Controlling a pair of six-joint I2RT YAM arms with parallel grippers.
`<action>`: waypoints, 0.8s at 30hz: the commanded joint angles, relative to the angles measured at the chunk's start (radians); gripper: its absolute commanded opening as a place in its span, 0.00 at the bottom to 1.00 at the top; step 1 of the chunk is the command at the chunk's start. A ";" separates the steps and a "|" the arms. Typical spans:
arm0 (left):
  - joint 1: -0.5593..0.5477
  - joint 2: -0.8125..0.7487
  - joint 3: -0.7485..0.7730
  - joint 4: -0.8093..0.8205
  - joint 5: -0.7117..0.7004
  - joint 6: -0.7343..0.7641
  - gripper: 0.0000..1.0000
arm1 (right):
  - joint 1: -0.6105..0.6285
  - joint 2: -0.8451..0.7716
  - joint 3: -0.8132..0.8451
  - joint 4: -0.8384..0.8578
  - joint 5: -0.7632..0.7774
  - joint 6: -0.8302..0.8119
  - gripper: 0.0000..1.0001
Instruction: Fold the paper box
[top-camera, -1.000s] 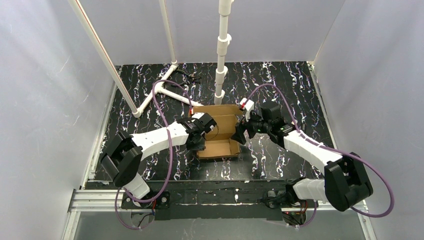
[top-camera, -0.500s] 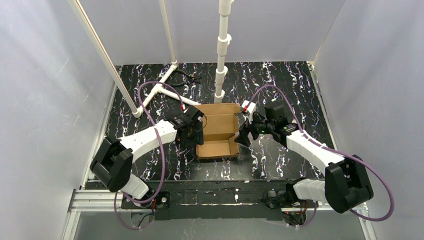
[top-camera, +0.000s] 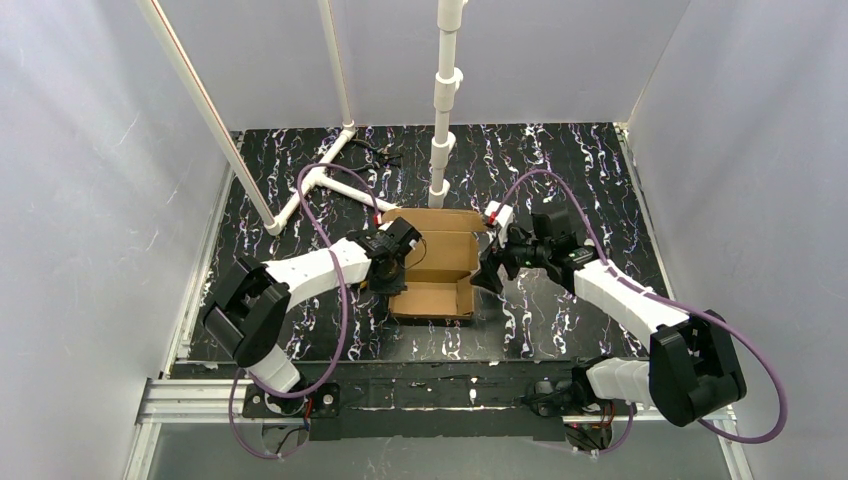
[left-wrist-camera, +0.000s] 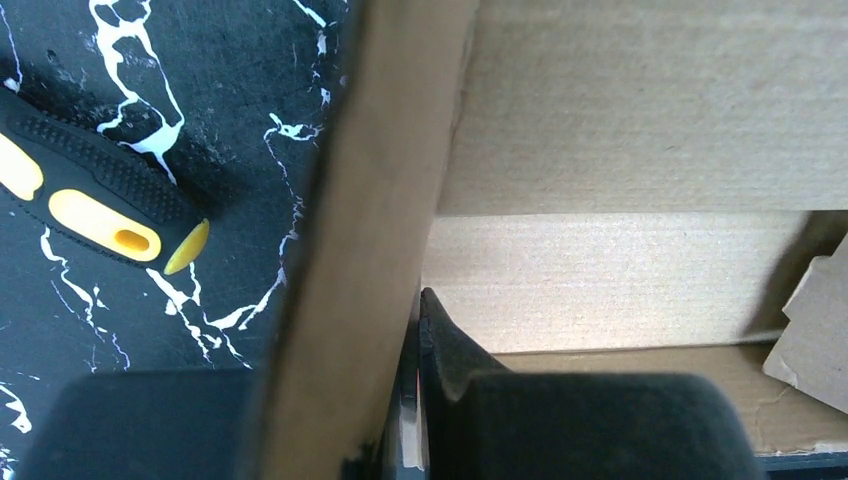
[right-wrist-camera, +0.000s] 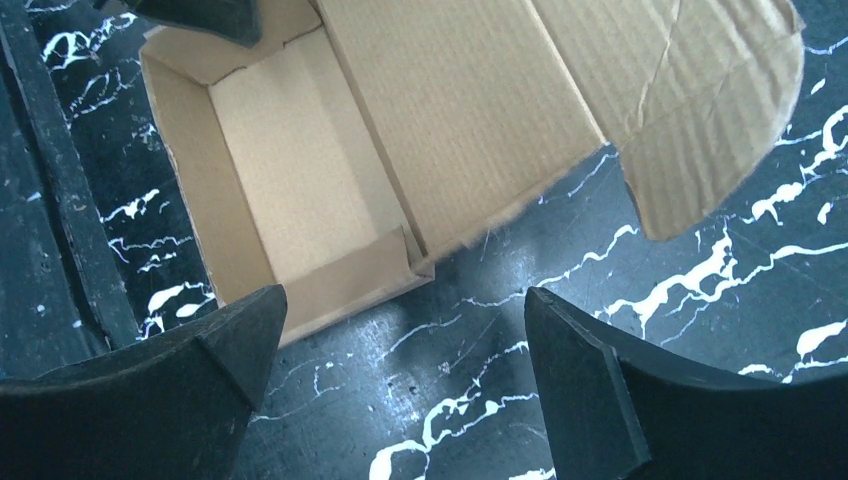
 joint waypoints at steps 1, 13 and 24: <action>-0.008 -0.044 0.033 0.000 -0.079 -0.003 0.10 | -0.044 -0.010 0.031 -0.080 -0.067 -0.117 0.97; 0.002 -0.642 -0.281 0.162 0.105 0.035 0.97 | -0.195 -0.082 0.071 -0.285 -0.191 -0.271 0.98; 0.028 -1.041 -0.839 0.611 0.321 -0.491 0.88 | -0.166 0.142 0.232 0.139 -0.128 0.365 0.97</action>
